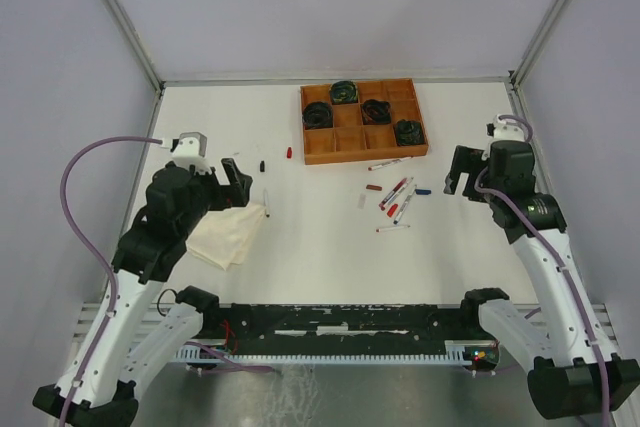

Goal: Insert the pens into the pen caps
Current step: Pick up the pen from the center of the board.

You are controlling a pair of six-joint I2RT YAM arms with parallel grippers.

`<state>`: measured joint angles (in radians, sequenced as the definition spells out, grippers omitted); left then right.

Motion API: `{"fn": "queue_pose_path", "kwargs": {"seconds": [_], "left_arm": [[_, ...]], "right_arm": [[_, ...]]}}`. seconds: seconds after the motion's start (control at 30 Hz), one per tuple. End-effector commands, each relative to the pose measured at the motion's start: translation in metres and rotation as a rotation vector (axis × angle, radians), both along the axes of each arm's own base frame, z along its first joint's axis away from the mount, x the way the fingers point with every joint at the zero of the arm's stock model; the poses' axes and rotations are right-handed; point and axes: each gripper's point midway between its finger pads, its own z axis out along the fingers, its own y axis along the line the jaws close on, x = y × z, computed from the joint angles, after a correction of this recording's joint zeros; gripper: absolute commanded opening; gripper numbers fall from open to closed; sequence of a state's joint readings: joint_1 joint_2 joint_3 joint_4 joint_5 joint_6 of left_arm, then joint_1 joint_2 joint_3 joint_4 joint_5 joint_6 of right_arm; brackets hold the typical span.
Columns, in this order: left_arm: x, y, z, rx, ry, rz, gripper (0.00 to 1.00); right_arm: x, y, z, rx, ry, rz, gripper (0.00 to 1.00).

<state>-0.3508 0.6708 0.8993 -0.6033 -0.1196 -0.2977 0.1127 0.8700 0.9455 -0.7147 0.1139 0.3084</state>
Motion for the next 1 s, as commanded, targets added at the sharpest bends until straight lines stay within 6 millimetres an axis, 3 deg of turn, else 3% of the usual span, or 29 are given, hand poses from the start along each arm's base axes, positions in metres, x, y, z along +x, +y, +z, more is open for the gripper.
{"fn": "queue_pose_path", "kwargs": {"seconds": [0.0, 0.33, 0.5, 0.77, 0.97], "left_arm": [[0.006, 0.001, 0.007, 0.009, -0.049, 0.009, 0.99], [0.008, 0.006, -0.017, -0.104, -0.021, 0.115, 0.99], [0.007, 0.001, -0.033, -0.124, 0.027, 0.107, 0.99], [0.01, -0.01, -0.032, -0.139, 0.013, 0.052, 1.0], [0.011, -0.017, -0.033, -0.146, 0.024, 0.019, 0.99]], "right_arm": [[0.006, -0.013, -0.014, -0.04, 0.049, -0.072, 0.99], [0.029, 0.009, -0.062, 0.092, 0.173, -0.094, 0.95], [0.034, 0.022, -0.089, 0.152, 0.243, -0.087, 0.86], [0.042, 0.036, -0.126, 0.257, 0.271, -0.167, 0.64], [0.051, 0.055, -0.143, 0.254, 0.312, -0.163, 0.58]]}}
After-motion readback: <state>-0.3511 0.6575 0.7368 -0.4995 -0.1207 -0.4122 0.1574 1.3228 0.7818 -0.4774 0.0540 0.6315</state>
